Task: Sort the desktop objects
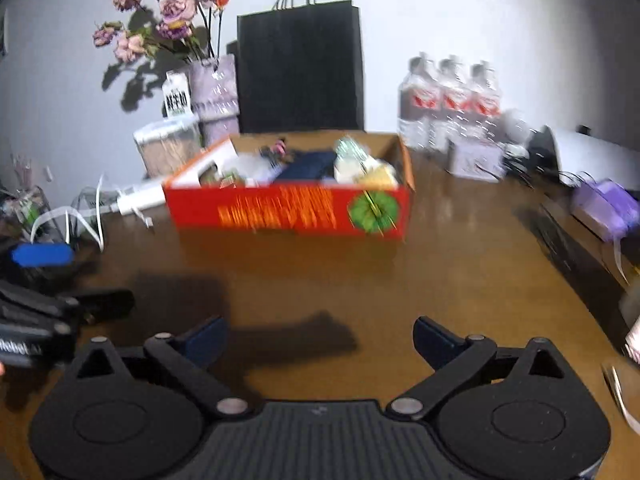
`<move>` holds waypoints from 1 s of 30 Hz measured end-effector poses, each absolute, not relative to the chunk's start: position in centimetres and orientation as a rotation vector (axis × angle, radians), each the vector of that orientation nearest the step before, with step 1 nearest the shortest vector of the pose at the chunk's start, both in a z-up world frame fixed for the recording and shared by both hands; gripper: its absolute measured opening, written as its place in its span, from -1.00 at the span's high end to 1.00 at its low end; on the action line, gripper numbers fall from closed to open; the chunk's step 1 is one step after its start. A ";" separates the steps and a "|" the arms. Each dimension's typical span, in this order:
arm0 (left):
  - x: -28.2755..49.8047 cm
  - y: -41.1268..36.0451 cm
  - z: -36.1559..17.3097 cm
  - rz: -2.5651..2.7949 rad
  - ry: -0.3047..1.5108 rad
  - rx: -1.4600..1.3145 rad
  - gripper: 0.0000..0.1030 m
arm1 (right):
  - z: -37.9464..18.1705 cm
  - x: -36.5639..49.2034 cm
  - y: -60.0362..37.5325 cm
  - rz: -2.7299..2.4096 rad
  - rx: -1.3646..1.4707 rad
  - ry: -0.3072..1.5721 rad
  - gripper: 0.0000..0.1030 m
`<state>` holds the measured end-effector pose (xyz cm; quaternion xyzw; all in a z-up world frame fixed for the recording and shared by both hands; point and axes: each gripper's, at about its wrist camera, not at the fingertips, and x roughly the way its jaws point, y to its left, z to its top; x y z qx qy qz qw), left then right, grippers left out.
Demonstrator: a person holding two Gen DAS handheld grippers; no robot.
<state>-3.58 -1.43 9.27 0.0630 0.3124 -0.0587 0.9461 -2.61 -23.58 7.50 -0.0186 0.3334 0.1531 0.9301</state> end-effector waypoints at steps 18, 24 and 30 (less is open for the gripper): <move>-7.0 0.1 2.8 -0.011 0.657 0.001 -1.00 | 1.1 -6.2 -22.1 0.236 -0.084 0.694 -0.98; -3.9 0.8 1.1 0.003 0.696 -0.072 -1.00 | 0.3 -3.4 -20.5 0.217 -0.137 0.671 -1.00; -2.3 0.2 0.5 0.036 0.698 -0.009 -1.00 | 0.1 -0.9 -20.5 0.229 -0.067 0.703 -1.00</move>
